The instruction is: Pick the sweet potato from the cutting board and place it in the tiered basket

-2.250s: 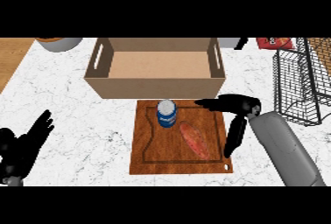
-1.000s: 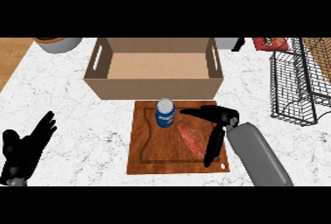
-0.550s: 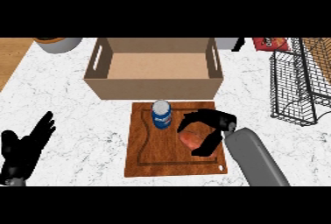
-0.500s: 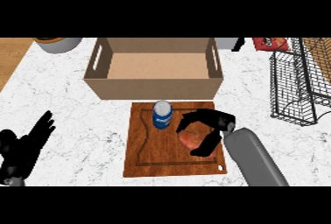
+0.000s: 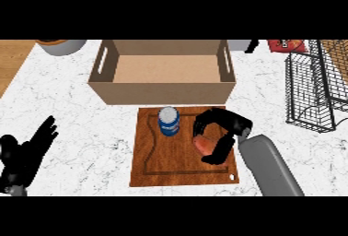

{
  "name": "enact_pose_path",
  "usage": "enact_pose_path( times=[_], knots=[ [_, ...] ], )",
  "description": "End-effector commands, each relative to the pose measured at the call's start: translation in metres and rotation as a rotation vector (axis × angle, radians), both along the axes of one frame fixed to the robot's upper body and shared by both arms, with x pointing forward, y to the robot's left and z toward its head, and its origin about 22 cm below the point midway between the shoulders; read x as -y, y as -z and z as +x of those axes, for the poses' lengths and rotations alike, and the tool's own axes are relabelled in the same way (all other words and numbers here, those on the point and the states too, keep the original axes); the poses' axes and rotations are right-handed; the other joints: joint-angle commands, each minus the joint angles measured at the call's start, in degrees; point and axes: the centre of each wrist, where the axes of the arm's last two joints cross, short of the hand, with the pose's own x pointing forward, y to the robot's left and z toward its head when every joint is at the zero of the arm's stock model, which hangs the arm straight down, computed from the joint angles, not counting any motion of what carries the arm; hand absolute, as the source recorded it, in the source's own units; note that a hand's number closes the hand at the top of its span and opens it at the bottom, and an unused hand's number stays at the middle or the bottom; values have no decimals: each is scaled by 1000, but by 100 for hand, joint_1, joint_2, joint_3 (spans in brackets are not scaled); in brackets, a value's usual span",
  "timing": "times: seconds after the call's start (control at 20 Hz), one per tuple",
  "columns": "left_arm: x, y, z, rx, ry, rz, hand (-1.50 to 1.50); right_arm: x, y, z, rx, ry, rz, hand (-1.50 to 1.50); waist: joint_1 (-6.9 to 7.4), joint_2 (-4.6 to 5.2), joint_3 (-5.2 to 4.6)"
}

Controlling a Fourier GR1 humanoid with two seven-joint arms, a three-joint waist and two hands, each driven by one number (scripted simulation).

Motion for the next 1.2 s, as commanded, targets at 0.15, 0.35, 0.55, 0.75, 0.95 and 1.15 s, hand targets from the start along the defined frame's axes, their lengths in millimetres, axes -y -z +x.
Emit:
enact_pose_path(
  times=[0.15,0.35,0.55,0.75,0.95,1.15],
  knots=[
    [-5,4,-8,-30,-24,9,0,-45,-44,1,324,418,-371,150,-48,-120,-26],
    [-5,3,-7,-29,-26,8,0,-71,-85,-1,526,648,-521,150,-108,-146,-24],
    [-3,-4,3,-19,-1,-14,0,-103,-113,-22,678,834,-568,150,-37,-108,-4],
    [-4,6,-7,-5,-29,7,0,-124,-154,-45,832,993,-588,150,-65,-68,1],
    [-6,-8,0,-12,8,-1,0,-121,-192,-55,864,1097,-584,150,-44,-22,13],
    [-3,-7,5,-11,-2,-5,0,-111,-204,-61,878,1132,-520,150,-28,10,14]
  ],
)
